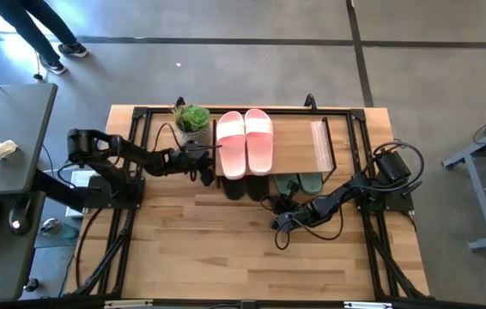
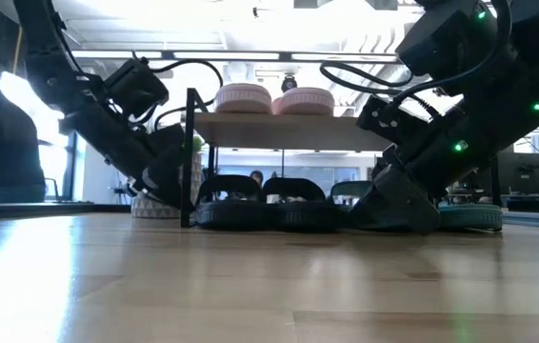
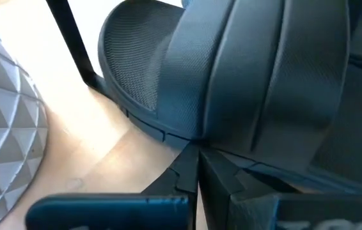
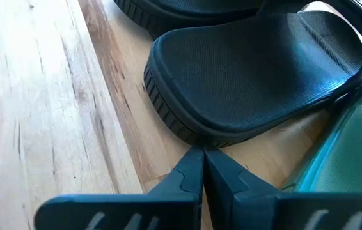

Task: Pick and place slides into the shelf
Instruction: Adjust the slippers under the shelf

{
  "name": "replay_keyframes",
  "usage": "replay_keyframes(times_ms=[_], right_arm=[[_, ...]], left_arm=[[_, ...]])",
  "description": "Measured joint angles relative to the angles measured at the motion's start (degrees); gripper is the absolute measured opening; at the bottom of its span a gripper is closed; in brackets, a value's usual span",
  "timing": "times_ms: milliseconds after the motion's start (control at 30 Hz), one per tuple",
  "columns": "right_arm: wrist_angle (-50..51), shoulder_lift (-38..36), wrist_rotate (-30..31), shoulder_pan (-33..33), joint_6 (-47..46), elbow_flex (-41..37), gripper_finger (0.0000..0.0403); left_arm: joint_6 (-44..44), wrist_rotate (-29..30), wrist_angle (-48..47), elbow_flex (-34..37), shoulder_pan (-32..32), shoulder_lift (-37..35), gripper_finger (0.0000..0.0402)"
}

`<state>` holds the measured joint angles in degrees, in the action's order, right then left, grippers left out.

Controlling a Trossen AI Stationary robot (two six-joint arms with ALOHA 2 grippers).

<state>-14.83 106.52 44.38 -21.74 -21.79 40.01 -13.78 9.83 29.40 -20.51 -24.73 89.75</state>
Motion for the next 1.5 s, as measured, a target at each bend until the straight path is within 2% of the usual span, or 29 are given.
replay_keyframes(times_ms=[500,667,800,1033,1333,1500], right_arm=[[-4.33,0.0,0.28,0.19,3.9,0.0,0.0],[-4.16,0.0,-2.37,1.56,2.2,0.0,0.0],[-2.3,-0.02,-3.03,2.44,-0.36,0.02,0.0],[-1.02,-0.02,0.77,1.13,-0.3,0.02,0.0],[1.15,-0.04,0.55,1.05,-2.15,0.02,0.0],[6.56,-2.13,0.19,0.85,-5.17,0.02,0.0]], left_arm=[[-0.14,0.8,3.51,-0.11,-0.04,2.08,0.0],[-0.25,0.03,3.2,-0.85,-0.07,2.1,0.0],[-0.33,-0.09,3.29,-0.9,-0.07,2.1,0.0],[-0.2,-0.03,3.17,-0.96,-0.05,2.1,0.0],[-0.11,0.06,2.48,-1.05,-0.02,2.08,0.0],[-0.11,0.1,2.33,-1.05,-0.02,2.06,0.0]])
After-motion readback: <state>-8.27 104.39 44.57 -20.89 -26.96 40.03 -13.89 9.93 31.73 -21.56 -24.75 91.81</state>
